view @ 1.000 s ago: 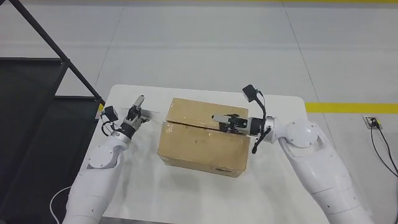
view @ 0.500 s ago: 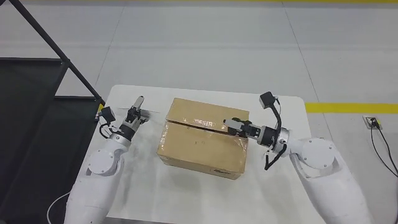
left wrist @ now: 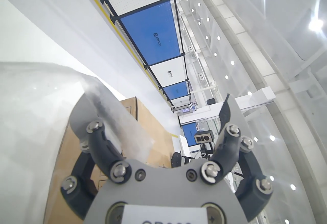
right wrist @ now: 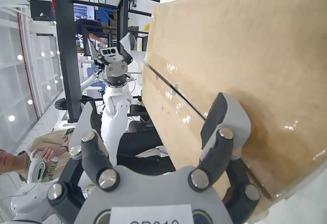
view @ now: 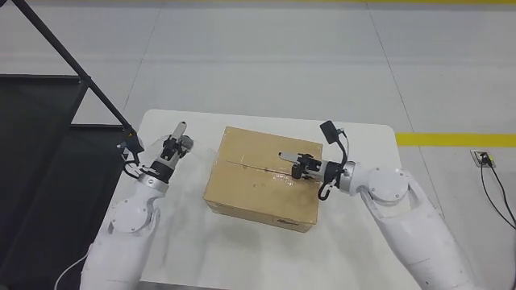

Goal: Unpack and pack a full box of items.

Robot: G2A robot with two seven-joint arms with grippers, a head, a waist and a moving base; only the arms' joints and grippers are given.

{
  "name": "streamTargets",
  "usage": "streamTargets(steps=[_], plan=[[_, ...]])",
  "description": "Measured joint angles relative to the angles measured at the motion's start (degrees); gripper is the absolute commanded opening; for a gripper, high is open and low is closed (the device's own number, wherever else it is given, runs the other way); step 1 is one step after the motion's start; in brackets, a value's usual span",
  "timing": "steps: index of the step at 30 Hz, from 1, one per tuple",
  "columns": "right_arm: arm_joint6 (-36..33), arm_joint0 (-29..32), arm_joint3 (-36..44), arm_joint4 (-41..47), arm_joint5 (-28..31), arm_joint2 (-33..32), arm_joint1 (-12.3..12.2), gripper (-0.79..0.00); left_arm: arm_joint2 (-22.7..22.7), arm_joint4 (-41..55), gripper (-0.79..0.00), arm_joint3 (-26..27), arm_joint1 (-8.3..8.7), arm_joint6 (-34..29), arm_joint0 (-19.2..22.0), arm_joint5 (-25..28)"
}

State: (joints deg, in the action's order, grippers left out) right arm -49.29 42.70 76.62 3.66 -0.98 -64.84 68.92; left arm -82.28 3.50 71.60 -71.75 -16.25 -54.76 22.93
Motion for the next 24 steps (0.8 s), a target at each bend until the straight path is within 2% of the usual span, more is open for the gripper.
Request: streamTargets(steps=[14, 24], plan=[[-0.34, -0.96, -2.49, 1.17, 2.36, 0.01, 0.06, 0.0, 1.19, -9.55, 0.0, 12.33, 0.25, 2.3, -3.84, -2.02], [-0.43, -0.72, -3.64, 2.16, 5.03, -0.59, -0.07, 0.0, 4.71, -16.98, 0.0, 19.27, 0.06, 3.14, -6.41, -3.13]])
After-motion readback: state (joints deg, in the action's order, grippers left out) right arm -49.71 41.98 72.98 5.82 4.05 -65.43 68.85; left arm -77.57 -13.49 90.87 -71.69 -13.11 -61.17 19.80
